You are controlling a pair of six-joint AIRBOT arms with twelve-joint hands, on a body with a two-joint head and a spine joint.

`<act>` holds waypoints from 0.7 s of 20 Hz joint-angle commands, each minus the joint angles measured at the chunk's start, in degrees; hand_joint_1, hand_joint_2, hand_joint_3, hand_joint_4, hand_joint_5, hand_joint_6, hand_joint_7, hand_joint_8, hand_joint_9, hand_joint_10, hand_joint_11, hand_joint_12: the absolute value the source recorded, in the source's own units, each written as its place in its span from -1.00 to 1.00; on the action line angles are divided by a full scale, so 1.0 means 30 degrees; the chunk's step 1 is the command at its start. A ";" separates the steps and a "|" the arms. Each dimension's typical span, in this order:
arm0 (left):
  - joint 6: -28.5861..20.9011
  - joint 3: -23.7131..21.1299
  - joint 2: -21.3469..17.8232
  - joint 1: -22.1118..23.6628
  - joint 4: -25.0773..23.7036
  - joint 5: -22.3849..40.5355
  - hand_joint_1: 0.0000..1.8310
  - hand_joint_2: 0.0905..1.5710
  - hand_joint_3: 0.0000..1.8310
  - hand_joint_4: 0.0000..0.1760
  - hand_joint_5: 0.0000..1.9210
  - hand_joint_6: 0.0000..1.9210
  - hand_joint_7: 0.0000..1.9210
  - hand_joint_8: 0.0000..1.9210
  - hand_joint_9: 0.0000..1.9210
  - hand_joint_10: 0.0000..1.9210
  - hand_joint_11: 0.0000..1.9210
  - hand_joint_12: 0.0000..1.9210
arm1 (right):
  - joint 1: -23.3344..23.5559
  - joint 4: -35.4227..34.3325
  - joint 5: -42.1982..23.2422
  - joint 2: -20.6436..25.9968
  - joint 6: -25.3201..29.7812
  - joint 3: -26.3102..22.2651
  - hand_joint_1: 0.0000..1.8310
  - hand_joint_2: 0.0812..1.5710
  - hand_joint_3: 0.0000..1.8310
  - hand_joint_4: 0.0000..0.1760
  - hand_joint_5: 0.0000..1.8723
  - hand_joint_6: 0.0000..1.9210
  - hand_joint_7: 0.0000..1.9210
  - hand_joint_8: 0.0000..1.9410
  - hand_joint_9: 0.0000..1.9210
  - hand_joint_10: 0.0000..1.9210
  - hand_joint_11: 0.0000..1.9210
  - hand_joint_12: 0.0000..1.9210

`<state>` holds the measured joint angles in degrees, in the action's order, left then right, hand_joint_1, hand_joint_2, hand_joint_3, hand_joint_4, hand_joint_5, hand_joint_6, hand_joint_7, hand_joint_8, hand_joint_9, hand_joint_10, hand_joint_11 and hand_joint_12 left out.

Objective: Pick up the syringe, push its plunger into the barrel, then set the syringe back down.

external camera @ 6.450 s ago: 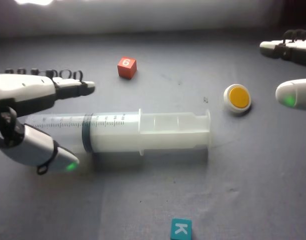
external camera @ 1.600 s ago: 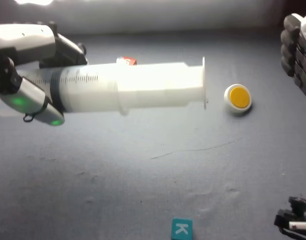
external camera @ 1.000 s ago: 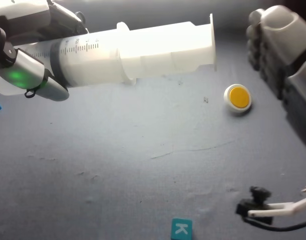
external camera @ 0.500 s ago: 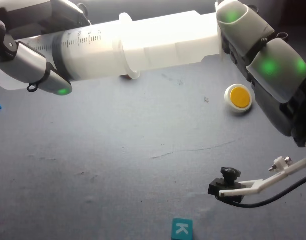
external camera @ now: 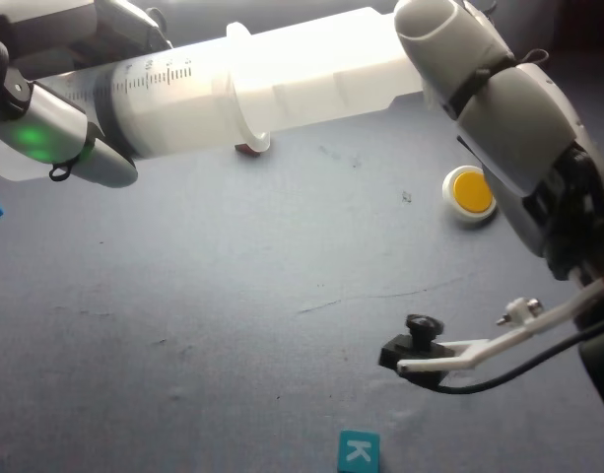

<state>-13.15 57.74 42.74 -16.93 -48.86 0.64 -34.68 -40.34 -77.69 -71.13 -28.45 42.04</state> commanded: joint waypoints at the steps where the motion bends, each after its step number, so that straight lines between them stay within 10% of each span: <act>1: -0.0182 -0.0124 0.0063 0.0425 0.0246 0.1991 0.49 0.41 -1.00 -1.00 -0.11 0.26 0.03 -0.04 -0.11 0.30 -0.35 0.33 | 0.0363 0.2412 -0.0475 -0.0254 -0.0067 -0.0015 -1.00 0.35 -1.00 -1.00 -1.00 -1.00 -1.00 -1.00 -1.00 -1.00 -1.00 -1.00; 14: -0.0182 -0.0227 0.0207 0.0469 0.0246 0.1787 0.49 0.40 -1.00 -1.00 -0.08 0.25 0.05 -0.11 -0.10 0.27 -0.33 0.28 | 0.0825 0.3243 0.0998 -0.3164 -0.2493 0.1242 -1.00 0.36 -1.00 -1.00 -1.00 -1.00 -1.00 -1.00 -1.00 -1.00 -1.00 -1.00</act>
<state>-12.03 57.74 42.59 -16.95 -49.56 -2.72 -33.08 -41.74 -77.76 -79.59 -36.10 46.63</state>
